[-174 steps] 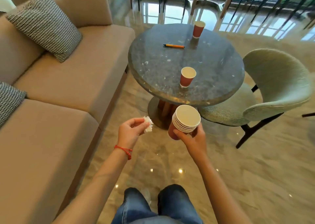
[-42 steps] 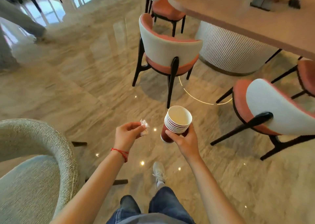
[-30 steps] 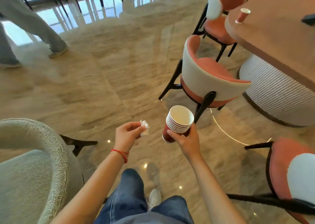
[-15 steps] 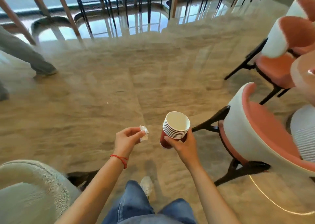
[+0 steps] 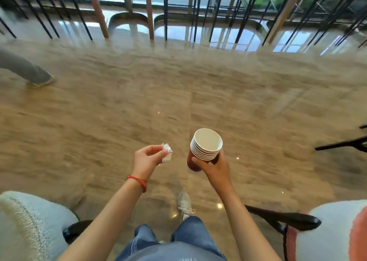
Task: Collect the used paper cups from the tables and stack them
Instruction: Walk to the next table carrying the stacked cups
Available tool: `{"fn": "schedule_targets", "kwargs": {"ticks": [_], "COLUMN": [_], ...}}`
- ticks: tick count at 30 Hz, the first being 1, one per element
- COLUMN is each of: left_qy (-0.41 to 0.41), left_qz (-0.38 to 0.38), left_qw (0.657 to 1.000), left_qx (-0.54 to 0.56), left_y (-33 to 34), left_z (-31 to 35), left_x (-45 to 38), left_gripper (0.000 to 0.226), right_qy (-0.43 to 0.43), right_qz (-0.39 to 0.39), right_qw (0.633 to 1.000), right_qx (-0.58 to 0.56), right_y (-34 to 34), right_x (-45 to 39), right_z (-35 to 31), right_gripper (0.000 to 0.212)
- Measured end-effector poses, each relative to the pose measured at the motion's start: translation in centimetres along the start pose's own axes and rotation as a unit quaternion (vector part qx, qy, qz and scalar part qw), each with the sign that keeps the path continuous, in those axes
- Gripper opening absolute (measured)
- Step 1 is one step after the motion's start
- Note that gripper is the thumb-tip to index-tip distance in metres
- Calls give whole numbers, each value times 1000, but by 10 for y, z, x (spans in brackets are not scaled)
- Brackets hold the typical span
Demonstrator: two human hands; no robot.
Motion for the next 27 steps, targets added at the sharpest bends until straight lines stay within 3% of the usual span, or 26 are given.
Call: {"fn": "schedule_targets", "kwargs": {"ticks": [6,12,27], "left_qy": [3,6,39], "left_qz": [105,220,409], "left_qw": [993,971,898], "left_qx": [57,93,158], "left_y": [1,-42,-263], "left_z": [21,32,64], "left_x": [-56,-93,-227], "left_gripper": [13,13,11], "right_qy": [-19,-35,-87], "right_qz": [-93,-197,-391], "right_qw": [994,973,901], "right_qx": [63,118,166], "right_y": [25,97,410], "right_x": [-95,-150,-222], "right_z": [-51,-86,-166], "right_gripper": [53,54,57]}}
Point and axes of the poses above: each hand's wrist, its own x-axis away from the middle knuckle, its own y-axis out of the palm, z = x × y, the point moved 2 cm from there along -x, towards the middle knuckle, and after that the axes turned 11 degrees about y, right-handed, at the moved point
